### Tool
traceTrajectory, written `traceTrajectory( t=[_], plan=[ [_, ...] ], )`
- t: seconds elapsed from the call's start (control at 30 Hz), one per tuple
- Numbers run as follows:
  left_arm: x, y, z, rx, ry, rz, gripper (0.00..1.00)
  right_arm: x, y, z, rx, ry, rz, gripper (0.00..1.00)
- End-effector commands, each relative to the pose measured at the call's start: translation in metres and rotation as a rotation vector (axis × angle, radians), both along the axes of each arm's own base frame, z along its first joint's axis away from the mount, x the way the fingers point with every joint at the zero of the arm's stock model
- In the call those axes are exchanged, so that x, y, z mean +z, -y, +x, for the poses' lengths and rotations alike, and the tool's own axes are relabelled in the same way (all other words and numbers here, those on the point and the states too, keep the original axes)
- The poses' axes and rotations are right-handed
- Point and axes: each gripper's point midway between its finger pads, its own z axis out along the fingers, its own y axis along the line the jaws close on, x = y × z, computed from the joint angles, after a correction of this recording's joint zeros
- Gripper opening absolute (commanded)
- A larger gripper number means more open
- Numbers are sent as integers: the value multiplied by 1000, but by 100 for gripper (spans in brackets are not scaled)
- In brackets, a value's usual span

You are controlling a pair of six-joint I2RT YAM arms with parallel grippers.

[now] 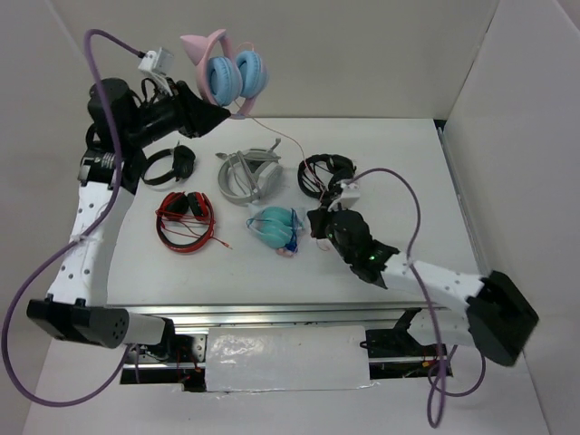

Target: Wrap the headphones

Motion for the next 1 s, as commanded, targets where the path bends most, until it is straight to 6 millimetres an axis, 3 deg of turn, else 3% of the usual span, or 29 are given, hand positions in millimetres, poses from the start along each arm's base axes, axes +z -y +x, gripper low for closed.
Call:
traceTrajectory(
  t=[0.0, 0.07, 0.1, 0.17, 0.23, 0.4, 0.53, 0.67, 0.7, 0.77, 0.83, 0.93, 0.97],
  plan=[
    [-61, -13, 56, 168, -94, 118, 0, 21, 59, -13, -217, 27, -80, 0],
    [-96, -4, 71, 179, -164, 173, 0, 45, 78, -16, -281, 90, -102, 0],
    [-111, 2, 74, 189, -186, 215, 0, 67, 82, -20, -279, 139, -81, 0],
    [-136, 18, 76, 177, -223, 265, 0, 100, 86, -27, -252, 243, -102, 0],
    [-162, 21, 82, 211, -265, 334, 0, 124, 84, -34, -218, 327, -152, 0],
    [-207, 56, 67, 138, -306, 463, 0, 183, 95, -41, -250, 534, -295, 0],
    [-223, 98, 36, -26, -271, 517, 0, 220, 105, -38, -285, 687, -451, 0],
    [-234, 149, -19, -274, -231, 522, 0, 249, 120, -22, -358, 750, -531, 0],
    [-244, 153, -30, -305, -242, 534, 0, 265, 123, -20, -365, 776, -516, 0],
    [-242, 164, -46, -325, -213, 530, 0, 274, 141, -9, -408, 768, -537, 0],
    [-246, 166, -63, -368, -214, 520, 0, 296, 147, -9, -405, 809, -487, 0],
    [-242, 170, -74, -382, -223, 461, 0, 309, 169, -9, -441, 806, -448, 0],
    [-239, 167, -71, -356, -211, 454, 0, 304, 178, -7, -457, 776, -460, 0]
  ],
)
